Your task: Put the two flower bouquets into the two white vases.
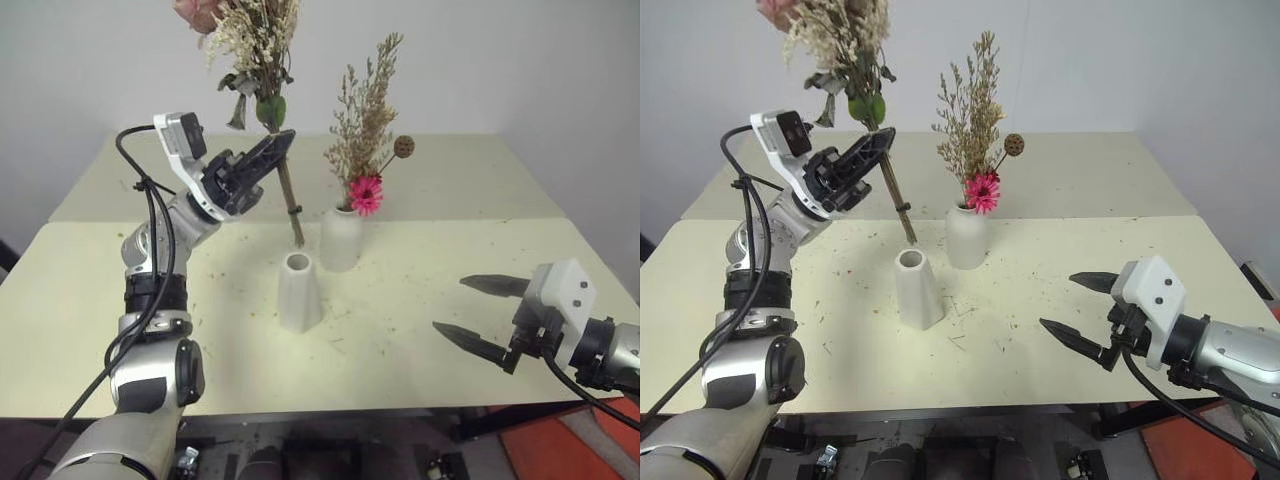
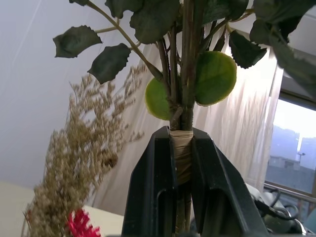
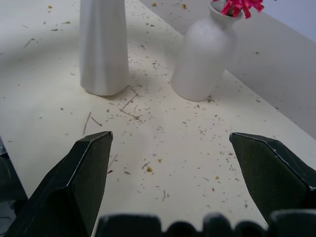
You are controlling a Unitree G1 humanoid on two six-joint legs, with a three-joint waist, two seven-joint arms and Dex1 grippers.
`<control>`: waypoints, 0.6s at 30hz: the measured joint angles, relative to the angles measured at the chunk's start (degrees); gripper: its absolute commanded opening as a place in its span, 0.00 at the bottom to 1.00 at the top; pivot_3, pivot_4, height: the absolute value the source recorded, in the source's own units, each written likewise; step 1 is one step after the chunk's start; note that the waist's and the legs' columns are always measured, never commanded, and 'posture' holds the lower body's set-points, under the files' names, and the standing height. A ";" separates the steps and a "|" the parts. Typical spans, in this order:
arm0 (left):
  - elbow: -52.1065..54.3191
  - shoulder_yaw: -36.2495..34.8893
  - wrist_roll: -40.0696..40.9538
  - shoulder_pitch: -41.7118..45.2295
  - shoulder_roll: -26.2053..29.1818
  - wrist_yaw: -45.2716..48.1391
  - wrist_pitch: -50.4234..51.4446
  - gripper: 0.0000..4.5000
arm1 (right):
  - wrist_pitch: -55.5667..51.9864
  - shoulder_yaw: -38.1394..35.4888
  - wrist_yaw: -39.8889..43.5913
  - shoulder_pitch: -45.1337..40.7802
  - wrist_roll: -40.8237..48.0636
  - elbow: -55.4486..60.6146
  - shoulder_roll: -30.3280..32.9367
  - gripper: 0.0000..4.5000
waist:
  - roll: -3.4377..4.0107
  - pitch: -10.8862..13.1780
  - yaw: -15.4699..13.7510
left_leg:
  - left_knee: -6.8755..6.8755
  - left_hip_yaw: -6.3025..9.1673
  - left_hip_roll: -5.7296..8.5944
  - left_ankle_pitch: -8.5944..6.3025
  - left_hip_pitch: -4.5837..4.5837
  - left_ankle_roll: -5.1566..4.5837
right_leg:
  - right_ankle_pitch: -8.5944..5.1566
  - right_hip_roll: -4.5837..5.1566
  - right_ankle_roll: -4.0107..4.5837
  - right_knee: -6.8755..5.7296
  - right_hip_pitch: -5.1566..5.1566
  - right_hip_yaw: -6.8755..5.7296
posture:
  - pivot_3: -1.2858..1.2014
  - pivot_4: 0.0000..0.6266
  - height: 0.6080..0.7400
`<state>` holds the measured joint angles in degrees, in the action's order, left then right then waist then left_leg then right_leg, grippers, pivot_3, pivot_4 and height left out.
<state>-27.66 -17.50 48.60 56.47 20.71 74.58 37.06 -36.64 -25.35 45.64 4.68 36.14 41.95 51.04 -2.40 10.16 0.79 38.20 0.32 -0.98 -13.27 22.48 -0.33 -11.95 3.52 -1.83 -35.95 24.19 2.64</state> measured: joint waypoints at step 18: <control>4.28 1.33 0.47 -3.82 -0.65 -2.15 0.52 0.03 | -0.01 0.30 -0.73 -2.28 -1.25 -2.02 0.75 1.00 | 0.00 0.00 -0.02 | 0.00 0.00 0.01 0.00 -0.02 0.00 | -0.06 0.00 -0.10 -0.02 -0.01 0.01 | 0.52 0.24 1.00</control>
<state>-23.38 -16.17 49.08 52.66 20.06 72.43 37.58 -36.65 -25.05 44.91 2.40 34.90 39.93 51.79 -2.40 10.16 0.77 38.20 0.33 -0.97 -13.27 22.46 -0.33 -12.01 3.52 -1.92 -35.97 24.18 2.64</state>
